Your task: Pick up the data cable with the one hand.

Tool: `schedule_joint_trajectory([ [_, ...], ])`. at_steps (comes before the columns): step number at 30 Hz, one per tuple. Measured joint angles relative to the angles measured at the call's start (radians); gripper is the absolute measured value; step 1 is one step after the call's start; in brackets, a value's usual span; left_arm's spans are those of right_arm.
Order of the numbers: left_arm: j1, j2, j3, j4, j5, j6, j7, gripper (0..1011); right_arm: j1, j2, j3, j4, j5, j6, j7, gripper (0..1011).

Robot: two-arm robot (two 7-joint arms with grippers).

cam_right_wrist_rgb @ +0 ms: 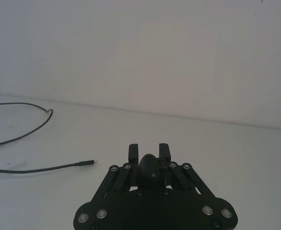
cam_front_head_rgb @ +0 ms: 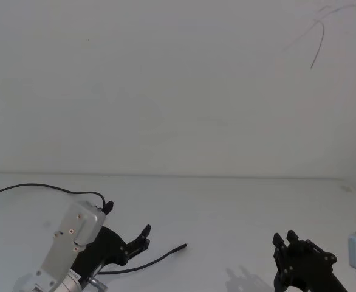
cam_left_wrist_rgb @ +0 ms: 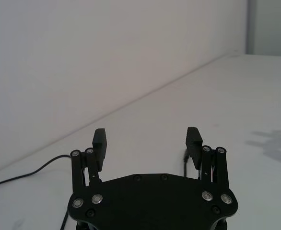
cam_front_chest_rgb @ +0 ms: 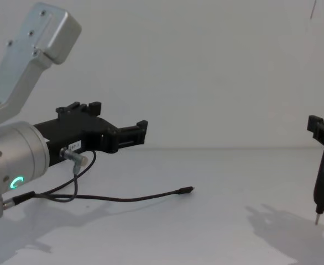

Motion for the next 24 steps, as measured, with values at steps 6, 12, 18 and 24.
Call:
schedule_joint_trajectory([
  [6,-0.016,0.012,0.005,0.008,-0.016,-0.008,-0.057,1001,0.000,0.000,0.000,0.000,0.000,0.000,0.000,251],
  [12,-0.046,0.036,0.013,0.027,-0.052,-0.021,-0.172,1000,0.000,0.000,0.000,0.000,0.000,0.000,0.000,251],
  [18,-0.076,0.059,0.020,0.050,-0.085,-0.031,-0.274,1000,0.000,0.000,0.000,0.000,0.000,0.000,0.000,251],
  [24,-0.105,0.078,0.027,0.076,-0.118,-0.040,-0.375,1001,0.000,0.000,0.000,0.000,0.000,0.000,0.000,251],
])
